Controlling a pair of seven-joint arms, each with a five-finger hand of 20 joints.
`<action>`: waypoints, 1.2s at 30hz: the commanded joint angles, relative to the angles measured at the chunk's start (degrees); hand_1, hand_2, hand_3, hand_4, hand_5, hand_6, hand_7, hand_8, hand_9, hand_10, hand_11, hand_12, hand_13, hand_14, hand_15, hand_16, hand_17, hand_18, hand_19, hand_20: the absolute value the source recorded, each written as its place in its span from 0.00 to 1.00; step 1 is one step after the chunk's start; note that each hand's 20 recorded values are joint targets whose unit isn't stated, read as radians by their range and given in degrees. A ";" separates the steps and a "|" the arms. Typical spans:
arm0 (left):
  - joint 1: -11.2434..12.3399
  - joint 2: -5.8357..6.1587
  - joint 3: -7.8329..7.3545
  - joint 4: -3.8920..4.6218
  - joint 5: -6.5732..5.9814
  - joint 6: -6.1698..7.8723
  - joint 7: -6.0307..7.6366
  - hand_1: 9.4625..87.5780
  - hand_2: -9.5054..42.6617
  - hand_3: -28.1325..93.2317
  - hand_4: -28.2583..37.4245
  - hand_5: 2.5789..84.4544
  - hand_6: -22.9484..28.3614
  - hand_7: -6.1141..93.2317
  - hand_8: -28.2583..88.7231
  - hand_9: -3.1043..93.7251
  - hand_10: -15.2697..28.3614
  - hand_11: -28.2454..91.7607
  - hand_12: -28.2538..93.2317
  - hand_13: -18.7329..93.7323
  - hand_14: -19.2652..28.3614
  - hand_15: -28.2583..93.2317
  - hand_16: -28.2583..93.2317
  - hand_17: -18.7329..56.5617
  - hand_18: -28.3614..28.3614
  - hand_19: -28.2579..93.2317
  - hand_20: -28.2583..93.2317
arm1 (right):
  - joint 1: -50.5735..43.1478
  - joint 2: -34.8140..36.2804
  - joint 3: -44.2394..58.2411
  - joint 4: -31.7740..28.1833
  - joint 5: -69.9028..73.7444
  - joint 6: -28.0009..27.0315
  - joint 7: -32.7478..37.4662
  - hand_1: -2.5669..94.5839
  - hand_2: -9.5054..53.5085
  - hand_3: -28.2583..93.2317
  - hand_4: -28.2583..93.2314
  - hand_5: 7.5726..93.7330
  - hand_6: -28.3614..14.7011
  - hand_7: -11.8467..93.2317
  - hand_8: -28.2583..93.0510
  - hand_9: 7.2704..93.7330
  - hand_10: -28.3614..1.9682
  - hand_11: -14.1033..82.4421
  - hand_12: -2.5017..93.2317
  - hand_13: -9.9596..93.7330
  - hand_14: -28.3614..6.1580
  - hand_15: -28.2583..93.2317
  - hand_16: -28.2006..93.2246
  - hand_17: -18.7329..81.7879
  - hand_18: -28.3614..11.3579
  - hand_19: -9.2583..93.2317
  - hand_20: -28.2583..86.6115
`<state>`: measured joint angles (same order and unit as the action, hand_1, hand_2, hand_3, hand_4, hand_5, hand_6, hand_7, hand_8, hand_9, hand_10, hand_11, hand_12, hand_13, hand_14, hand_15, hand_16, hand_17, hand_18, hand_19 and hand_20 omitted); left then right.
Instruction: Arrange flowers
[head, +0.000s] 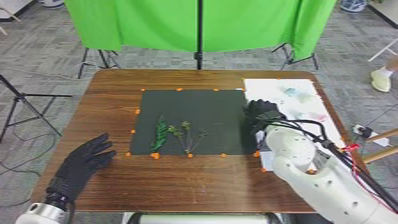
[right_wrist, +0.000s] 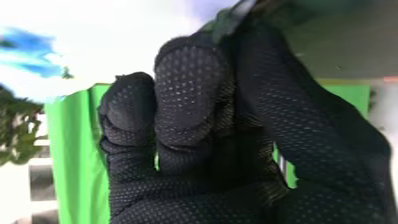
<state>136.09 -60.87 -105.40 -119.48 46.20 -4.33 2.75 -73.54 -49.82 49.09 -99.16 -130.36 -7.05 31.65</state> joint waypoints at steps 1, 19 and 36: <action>1.40 -0.46 0.51 1.06 -0.17 -0.33 0.07 0.19 0.18 0.81 0.00 0.36 0.55 0.23 0.15 0.31 0.62 0.42 0.35 0.37 0.69 0.61 0.20 0.10 0.87 0.66 0.26 | -4.05 2.21 0.14 1.70 1.61 6.76 -4.76 0.64 0.00 0.92 0.00 0.76 0.54 0.69 0.05 0.77 0.60 0.54 0.50 0.98 0.92 0.54 0.57 0.68 0.39 0.97 0.43; 1.51 -0.36 0.61 1.07 -0.13 -0.23 0.37 0.19 0.18 0.81 0.00 0.36 0.55 0.23 0.15 0.31 0.62 0.42 0.35 0.37 0.69 0.62 0.20 0.10 0.87 0.66 0.26 | -2.36 5.05 1.21 -2.73 -0.98 25.00 -11.62 0.60 0.00 1.00 0.02 0.77 0.49 0.76 0.00 0.74 0.47 0.61 0.53 1.00 0.90 0.53 0.56 0.70 0.43 1.00 0.41; 1.50 -0.47 0.49 0.94 -0.12 0.15 0.42 0.19 0.18 0.81 0.00 0.35 0.55 0.23 0.15 0.31 0.62 0.42 0.35 0.37 0.69 0.62 0.20 0.10 0.87 0.66 0.26 | -4.84 7.08 -0.85 -9.42 0.13 13.32 -20.85 0.61 0.00 1.00 0.01 0.76 0.49 0.77 0.00 0.73 0.48 0.61 0.54 1.00 0.90 0.52 0.57 0.68 0.41 1.00 0.42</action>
<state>136.51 -60.91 -105.32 -119.35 46.16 -4.36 3.68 -76.07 -43.04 50.14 -107.54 -129.36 7.81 12.51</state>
